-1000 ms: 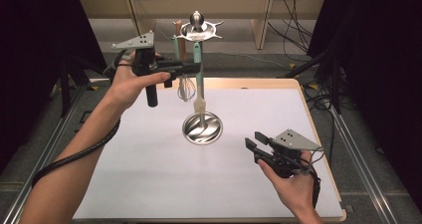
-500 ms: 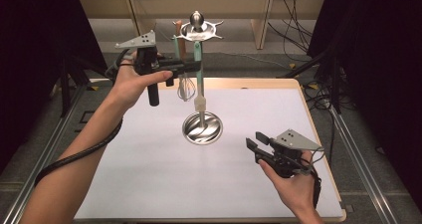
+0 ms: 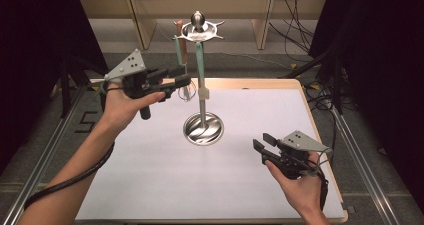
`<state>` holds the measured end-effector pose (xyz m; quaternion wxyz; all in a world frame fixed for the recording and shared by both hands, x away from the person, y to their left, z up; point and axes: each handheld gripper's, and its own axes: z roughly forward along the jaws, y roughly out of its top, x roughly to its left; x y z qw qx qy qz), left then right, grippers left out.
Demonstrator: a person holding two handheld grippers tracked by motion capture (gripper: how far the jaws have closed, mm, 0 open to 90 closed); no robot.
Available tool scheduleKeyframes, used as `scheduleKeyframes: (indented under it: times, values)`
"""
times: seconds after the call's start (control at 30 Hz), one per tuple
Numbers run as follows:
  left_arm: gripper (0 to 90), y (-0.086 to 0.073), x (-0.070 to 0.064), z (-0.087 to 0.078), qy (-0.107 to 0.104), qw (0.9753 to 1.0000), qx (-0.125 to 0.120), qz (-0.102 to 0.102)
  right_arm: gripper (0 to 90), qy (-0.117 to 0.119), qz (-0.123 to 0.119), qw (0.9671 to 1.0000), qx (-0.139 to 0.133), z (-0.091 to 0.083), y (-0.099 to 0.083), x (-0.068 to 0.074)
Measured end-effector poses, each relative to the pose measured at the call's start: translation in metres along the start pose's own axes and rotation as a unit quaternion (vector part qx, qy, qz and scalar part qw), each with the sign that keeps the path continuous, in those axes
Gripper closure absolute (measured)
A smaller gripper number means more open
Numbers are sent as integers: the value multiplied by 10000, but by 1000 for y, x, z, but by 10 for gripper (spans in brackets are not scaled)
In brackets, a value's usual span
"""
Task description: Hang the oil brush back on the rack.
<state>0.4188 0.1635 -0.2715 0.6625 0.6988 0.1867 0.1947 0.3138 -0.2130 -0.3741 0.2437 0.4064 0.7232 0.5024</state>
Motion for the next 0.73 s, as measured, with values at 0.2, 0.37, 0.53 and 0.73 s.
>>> scheduleKeyframes:
  times: [0.2, 0.37, 0.53, 0.73]
  values:
    - [489, -27, -11, -24, 410, 9991, 58, 106, 583, -59, 264, 9995, 167, -2, -4, 1]
    - [446, -53, -18, -41, 698, 9972, 224, 125, 578, -51, 22, 10000, 66, -1, -6, -5]
    - [422, -67, -23, -50, 864, 9961, 160, 50, 571, -101, 83, 9999, 102, -1, -7, -4]
    - [394, -76, -25, -50, 1009, 9946, 231, 54, 560, -65, 313, 9994, 164, 1, -10, -3]
